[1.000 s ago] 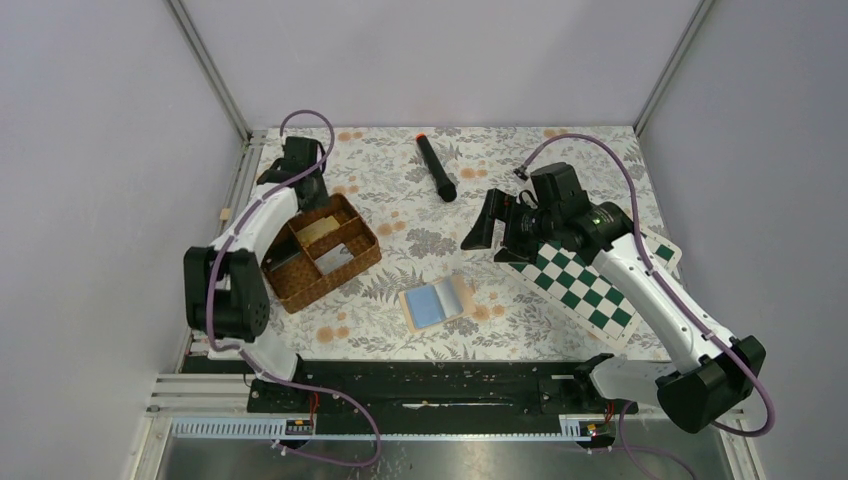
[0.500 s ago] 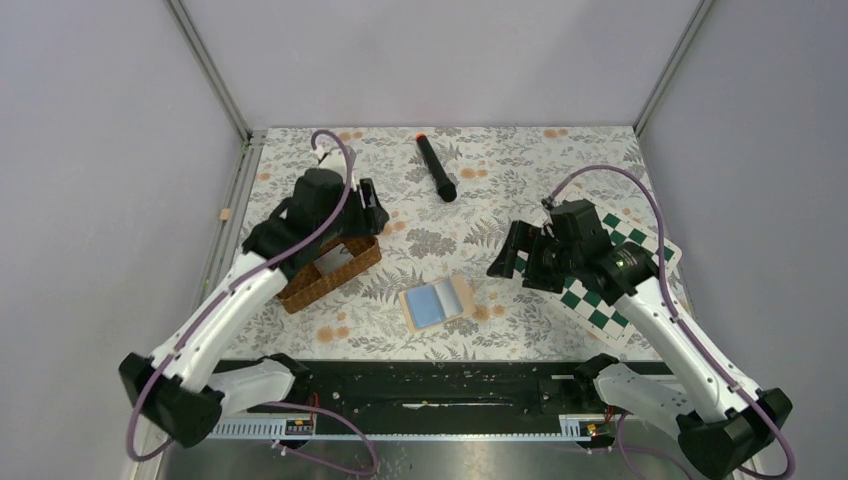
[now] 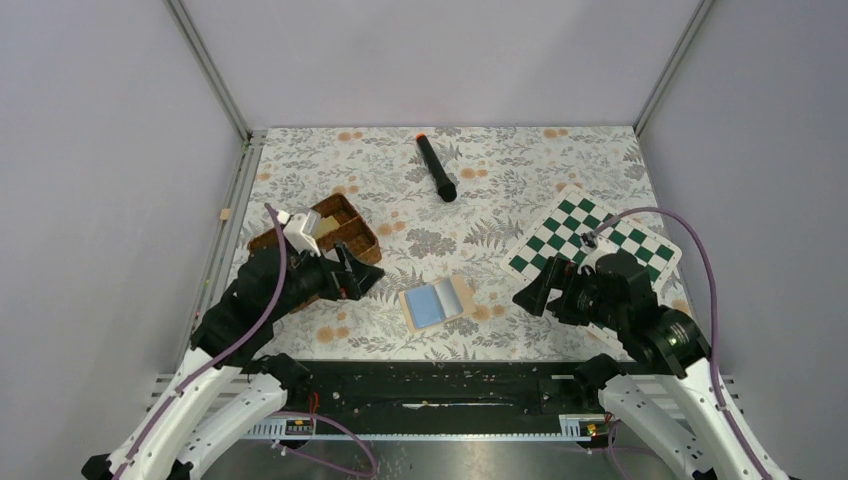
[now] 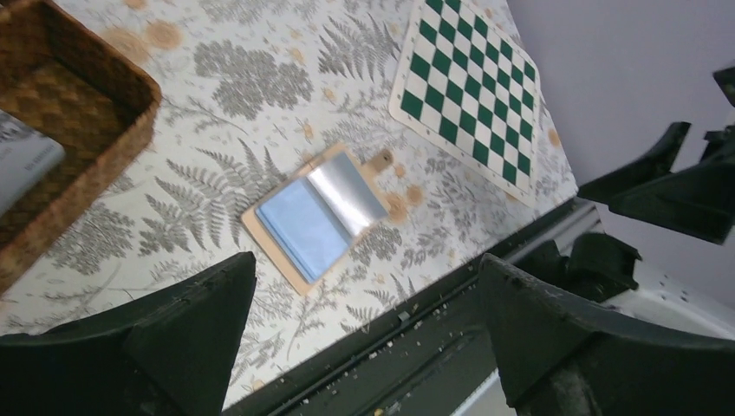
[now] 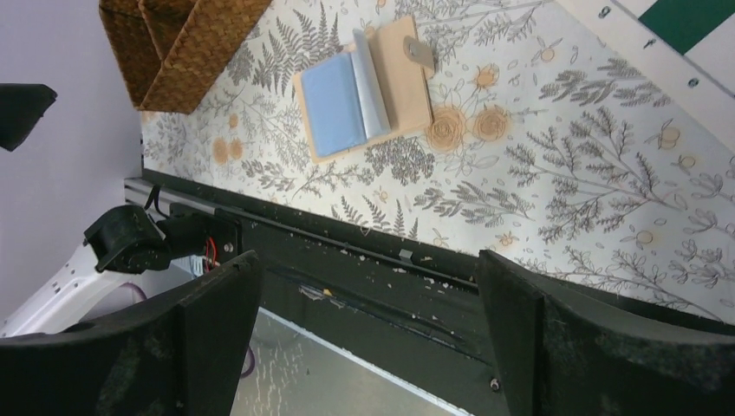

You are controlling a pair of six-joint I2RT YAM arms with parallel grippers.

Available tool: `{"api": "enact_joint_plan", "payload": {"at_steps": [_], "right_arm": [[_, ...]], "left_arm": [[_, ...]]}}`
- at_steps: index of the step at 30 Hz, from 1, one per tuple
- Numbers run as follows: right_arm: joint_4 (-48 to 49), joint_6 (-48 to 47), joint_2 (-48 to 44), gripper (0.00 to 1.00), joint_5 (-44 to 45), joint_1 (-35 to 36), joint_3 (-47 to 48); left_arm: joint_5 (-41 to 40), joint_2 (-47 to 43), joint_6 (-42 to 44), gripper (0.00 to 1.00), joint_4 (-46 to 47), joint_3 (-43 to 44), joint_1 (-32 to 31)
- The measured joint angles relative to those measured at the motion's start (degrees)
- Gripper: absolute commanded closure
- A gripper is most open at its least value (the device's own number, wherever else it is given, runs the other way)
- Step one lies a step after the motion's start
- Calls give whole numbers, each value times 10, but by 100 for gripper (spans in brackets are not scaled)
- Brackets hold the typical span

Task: Take the credit cards out of the card holder
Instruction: Reset both arms

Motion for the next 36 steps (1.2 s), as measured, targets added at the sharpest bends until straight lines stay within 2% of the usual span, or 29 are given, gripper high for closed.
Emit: {"api": "enact_joint_plan", "payload": {"at_steps": [6, 13, 23, 36], "right_arm": [[-2, 25, -74, 1, -15, 0, -54], [17, 43, -118, 1, -25, 0, -68], [66, 64, -120, 1, -39, 0, -86], [79, 66, -127, 1, -40, 0, -86]], "left_arm": [[38, -48, -11, 1, -14, -47, 0], [38, -49, -8, 1, -26, -48, 0], [36, -42, -6, 1, -33, -48, 0], [36, -65, -12, 1, -35, -48, 0]]}}
